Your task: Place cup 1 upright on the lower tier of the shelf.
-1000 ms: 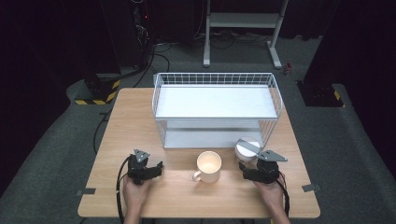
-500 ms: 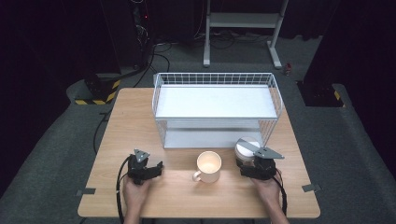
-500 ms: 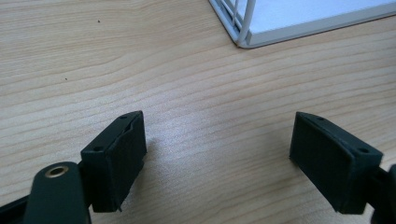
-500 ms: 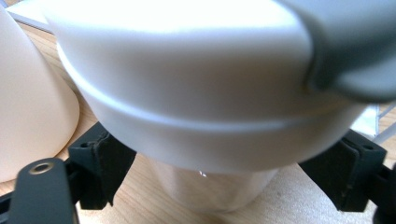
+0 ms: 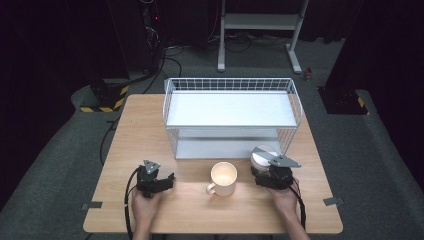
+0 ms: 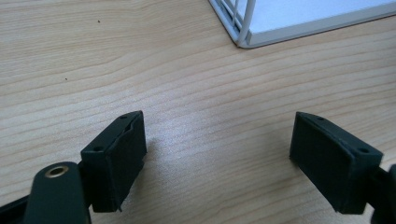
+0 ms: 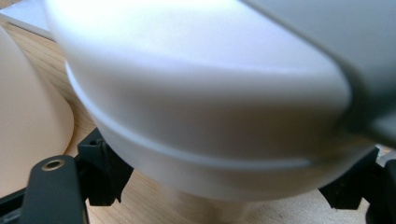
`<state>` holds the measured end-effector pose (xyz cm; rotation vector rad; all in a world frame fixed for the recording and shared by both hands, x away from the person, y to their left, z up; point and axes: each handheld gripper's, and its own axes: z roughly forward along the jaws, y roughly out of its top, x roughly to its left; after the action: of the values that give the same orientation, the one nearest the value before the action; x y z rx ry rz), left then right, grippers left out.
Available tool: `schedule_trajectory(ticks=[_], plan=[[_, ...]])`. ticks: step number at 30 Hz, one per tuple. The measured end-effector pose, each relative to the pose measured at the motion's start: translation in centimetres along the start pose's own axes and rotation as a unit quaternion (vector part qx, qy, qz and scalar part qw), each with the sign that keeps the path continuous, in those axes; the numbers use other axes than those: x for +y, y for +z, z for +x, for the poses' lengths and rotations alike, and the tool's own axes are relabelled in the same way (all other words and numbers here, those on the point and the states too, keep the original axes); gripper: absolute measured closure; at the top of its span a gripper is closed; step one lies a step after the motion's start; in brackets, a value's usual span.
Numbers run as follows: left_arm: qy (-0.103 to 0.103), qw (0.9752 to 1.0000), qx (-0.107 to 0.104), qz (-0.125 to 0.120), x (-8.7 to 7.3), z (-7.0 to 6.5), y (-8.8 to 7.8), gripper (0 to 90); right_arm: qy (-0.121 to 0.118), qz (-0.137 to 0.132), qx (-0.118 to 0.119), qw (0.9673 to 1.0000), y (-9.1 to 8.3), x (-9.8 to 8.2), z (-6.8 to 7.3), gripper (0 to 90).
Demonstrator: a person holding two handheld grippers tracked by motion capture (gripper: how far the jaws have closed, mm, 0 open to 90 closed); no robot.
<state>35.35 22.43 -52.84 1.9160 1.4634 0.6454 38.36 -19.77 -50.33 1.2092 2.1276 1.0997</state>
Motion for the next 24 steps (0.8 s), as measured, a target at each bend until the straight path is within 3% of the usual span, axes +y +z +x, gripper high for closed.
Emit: schedule_trajectory(ticks=[9,24], plan=[[0.001,1.0000,0.001,-0.001,0.0,0.0,0.0,18.8,0.006,-0.006,0.003,1.0000,0.2,0.0,-0.2,19.0],[-0.001,1.0000,0.001,0.000,0.0,0.0,0.0,19.0,-0.003,-0.015,0.001,0.9999,0.1,1.0,-0.5,19.0]])
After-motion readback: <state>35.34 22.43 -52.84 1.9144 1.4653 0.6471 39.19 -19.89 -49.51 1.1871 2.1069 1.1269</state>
